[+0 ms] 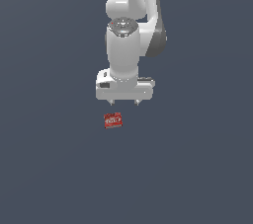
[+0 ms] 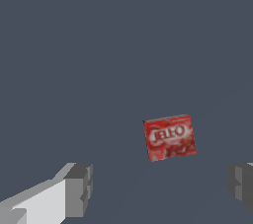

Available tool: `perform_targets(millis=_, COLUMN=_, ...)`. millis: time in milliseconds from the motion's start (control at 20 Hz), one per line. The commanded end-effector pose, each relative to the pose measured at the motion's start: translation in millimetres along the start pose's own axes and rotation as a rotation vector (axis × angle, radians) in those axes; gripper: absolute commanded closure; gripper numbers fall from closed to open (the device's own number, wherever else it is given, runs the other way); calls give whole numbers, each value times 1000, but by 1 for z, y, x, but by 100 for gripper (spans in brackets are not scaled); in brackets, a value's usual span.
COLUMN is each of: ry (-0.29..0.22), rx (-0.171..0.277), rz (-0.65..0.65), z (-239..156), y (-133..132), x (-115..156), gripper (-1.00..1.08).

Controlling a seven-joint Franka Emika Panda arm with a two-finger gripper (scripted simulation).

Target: Pick up the object and move it to a goal position.

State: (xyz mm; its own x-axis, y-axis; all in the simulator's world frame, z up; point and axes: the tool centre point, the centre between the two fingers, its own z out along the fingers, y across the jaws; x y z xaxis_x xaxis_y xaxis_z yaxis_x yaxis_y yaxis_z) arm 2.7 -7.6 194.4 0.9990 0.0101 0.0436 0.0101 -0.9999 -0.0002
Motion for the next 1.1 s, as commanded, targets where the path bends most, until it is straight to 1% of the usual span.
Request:
perform_targets(millis=0, ry=0, rx=0, rz=0, z=0, y=0, x=0, gripper=-92)
perform_targets(millis=400, ry=-1, rx=-22, rz=-30, z=-8, y=6, x=-4, gripper=-92)
perform_targets(millis=600, ry=-1, rx=-26, rz=-36, z=-10, y=6, x=-4, gripper=-92)
perform_targets(millis=850, ry=-2, rx=-23, rz=-11, z=-7, y=7, x=-4, gripper=-92)
perform_targets(millis=1050, ry=-4, rx=-19, rz=38, z=-2, y=8, x=-4, gripper=-92)
